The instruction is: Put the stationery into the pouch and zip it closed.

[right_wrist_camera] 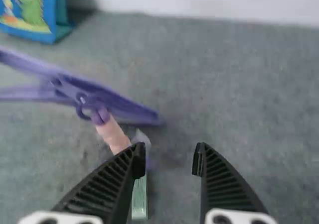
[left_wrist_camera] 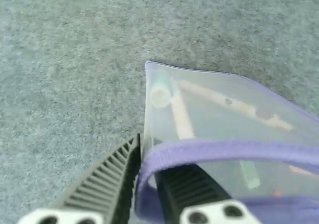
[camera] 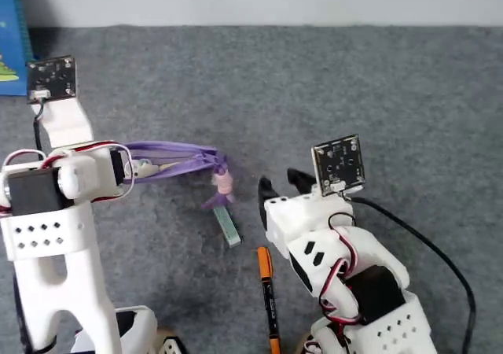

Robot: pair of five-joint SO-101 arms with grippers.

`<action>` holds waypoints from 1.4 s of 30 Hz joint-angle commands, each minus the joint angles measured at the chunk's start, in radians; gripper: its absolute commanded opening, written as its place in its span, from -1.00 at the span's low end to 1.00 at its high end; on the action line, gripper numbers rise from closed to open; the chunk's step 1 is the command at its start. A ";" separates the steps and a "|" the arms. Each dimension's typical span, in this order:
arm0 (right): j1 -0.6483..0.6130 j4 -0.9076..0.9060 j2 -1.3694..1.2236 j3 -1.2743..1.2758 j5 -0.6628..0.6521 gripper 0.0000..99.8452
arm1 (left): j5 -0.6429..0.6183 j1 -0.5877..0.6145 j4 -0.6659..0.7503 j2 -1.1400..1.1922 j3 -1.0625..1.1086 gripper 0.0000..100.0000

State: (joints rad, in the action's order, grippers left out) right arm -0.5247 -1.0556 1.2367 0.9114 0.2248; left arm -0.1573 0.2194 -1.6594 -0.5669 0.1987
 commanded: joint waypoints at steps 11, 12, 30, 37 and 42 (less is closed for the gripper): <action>-0.081 0.243 -0.414 0.121 0.011 -0.67 | -0.012 0.087 0.032 -0.009 -0.047 -0.98; -0.104 0.275 -0.458 0.121 0.011 -0.67 | -0.012 0.089 0.032 -0.009 -0.047 -0.98; -0.196 0.596 -1.115 -0.061 0.012 -0.67 | -0.012 0.130 0.035 -0.009 -0.041 -0.98; -0.199 0.598 -1.167 -0.098 0.012 -0.67 | -0.012 0.130 0.035 -0.009 -0.041 -0.98; -0.199 0.639 -1.176 -0.094 0.012 -0.68 | -0.012 0.130 0.034 -0.009 -0.041 -0.98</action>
State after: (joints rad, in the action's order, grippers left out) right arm -0.7181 -0.4404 0.0568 0.8500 0.2294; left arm -0.1573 0.3452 -1.6594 -0.5669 0.1987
